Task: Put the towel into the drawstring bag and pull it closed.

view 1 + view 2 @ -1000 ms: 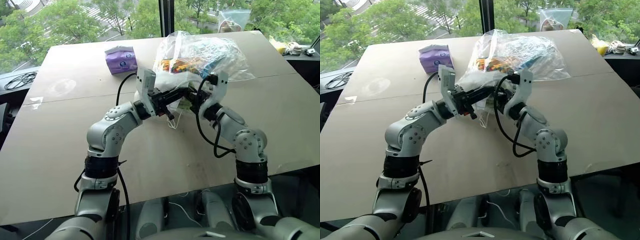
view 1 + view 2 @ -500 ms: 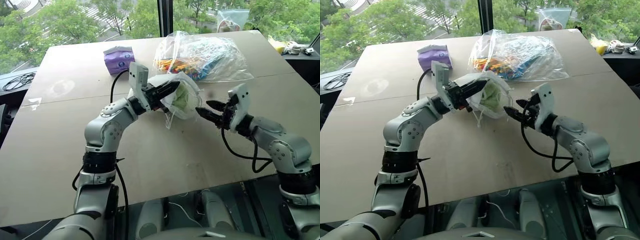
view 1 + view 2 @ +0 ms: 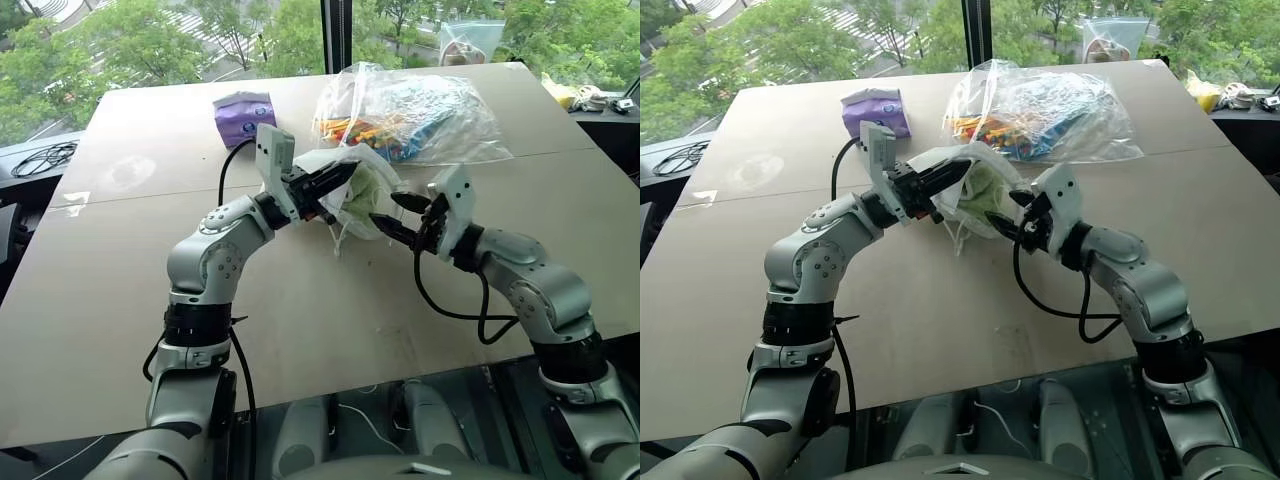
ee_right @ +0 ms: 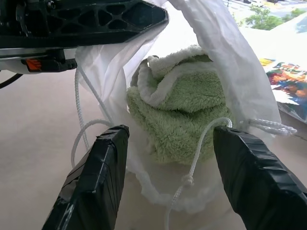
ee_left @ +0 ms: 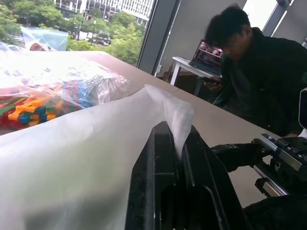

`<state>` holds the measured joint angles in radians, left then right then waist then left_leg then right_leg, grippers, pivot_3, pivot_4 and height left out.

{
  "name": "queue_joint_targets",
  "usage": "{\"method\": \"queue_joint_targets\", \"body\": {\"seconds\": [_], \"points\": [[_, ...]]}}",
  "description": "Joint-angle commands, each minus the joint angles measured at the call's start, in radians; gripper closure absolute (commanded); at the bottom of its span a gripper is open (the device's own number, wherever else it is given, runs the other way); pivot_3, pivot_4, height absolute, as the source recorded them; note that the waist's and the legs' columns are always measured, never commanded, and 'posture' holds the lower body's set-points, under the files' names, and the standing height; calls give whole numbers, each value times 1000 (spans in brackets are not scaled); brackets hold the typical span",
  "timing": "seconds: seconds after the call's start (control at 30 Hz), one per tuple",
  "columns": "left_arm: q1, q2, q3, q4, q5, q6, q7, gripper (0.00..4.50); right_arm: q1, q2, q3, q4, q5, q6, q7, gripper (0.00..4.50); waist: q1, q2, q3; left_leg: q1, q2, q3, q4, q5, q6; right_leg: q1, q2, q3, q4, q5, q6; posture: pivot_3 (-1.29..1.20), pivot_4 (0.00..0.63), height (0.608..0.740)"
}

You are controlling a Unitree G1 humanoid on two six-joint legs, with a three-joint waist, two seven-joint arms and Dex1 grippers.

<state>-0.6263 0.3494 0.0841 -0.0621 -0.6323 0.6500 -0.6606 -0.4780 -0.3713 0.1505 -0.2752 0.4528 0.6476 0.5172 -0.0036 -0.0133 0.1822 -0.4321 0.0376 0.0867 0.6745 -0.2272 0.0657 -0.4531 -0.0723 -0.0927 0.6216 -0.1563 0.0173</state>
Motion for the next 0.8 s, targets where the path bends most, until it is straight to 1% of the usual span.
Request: {"method": "queue_joint_targets", "body": {"seconds": [0.03,0.2,0.27,0.6,0.63,0.67,0.7,0.73,0.77,0.8], "points": [[3,17,17,-43,-20,-1,-20,4500,-18,0,49,57,-67,-50,31,1524,-1,0,0,0,0,0,0,0,0,0,0,0,0,0,0,0,150,740],[28,26,17,-64,-33,25,-24,4500,-47,29,58,115,-109,-79,40,1524,-4,0,0,0,0,0,0,0,0,0,0,0,0,0,0,0,150,740],[37,29,16,-72,-35,28,-21,4500,-61,39,63,143,-139,-74,20,1524,-6,0,0,0,0,0,0,0,0,0,0,0,1,0,1,0,150,740],[61,19,6,-105,-47,40,-8,4500,-110,85,104,257,-257,-6,-34,1524,-7,0,0,0,0,0,0,0,0,0,0,0,1,1,1,0,150,740],[60,18,5,-105,-48,39,-8,4500,-113,84,115,274,-275,-8,-39,2013,-7,0,0,0,0,0,0,0,0,0,0,0,1,1,1,0,150,740],[60,18,4,-104,-48,39,-8,4500,-116,84,122,286,-288,-9,-41,2261,-7,0,0,0,0,0,0,0,0,0,0,0,1,1,1,0,150,740],[60,17,4,-104,-49,39,-8,4500,-117,83,132,298,-305,-19,-42,2655,-7,0,0,0,0,0,0,0,0,0,0,0,1,1,1,0,150,740],[61,17,2,-103,-48,38,-9,4500,-118,84,139,306,-318,-24,-45,2805,-7,0,0,0,0,0,0,0,0,0,0,0,1,1,1,0,150,740],[62,16,1,-103,-47,37,-10,4500,-119,88,144,312,-327,-28,-46,3556,-7,0,0,1,0,0,0,0,0,0,0,0,1,0,1,0,150,740],[62,15,1,-103,-47,36,-10,4500,-122,96,147,317,-334,-30,-48,3632,-8,0,0,0,0,0,0,0,0,0,0,0,1,0,0,0,150,740]]}}
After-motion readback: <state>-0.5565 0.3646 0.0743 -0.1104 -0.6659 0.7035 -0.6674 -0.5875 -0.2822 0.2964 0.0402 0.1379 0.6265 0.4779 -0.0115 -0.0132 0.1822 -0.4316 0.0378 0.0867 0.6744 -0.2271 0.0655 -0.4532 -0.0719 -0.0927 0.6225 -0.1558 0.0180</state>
